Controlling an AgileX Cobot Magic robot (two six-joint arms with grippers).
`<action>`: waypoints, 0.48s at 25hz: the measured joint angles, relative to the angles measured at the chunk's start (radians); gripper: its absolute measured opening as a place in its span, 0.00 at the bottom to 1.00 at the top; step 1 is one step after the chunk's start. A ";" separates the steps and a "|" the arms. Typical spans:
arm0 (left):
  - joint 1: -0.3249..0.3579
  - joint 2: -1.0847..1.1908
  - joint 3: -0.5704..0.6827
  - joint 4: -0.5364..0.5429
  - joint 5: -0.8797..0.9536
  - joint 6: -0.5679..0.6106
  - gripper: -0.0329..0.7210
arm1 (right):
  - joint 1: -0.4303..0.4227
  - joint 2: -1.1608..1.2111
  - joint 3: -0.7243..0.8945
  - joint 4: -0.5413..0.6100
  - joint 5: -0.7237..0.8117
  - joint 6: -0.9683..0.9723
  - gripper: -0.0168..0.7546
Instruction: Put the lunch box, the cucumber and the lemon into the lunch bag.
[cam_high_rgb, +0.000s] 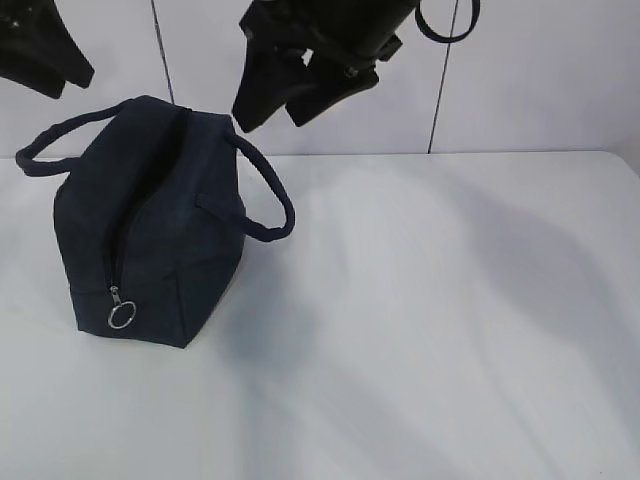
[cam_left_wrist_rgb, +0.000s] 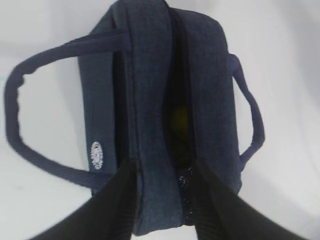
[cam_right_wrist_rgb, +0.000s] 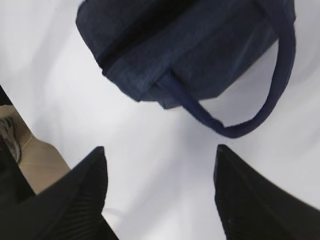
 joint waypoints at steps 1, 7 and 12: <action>0.000 -0.011 0.000 0.013 0.000 0.000 0.40 | 0.000 -0.008 0.023 0.000 0.000 0.005 0.65; 0.000 -0.067 0.015 0.082 0.005 -0.018 0.39 | 0.004 -0.009 0.048 0.027 0.000 0.016 0.65; 0.000 -0.152 0.125 0.086 0.005 -0.023 0.39 | 0.004 -0.009 0.048 0.037 0.000 0.016 0.65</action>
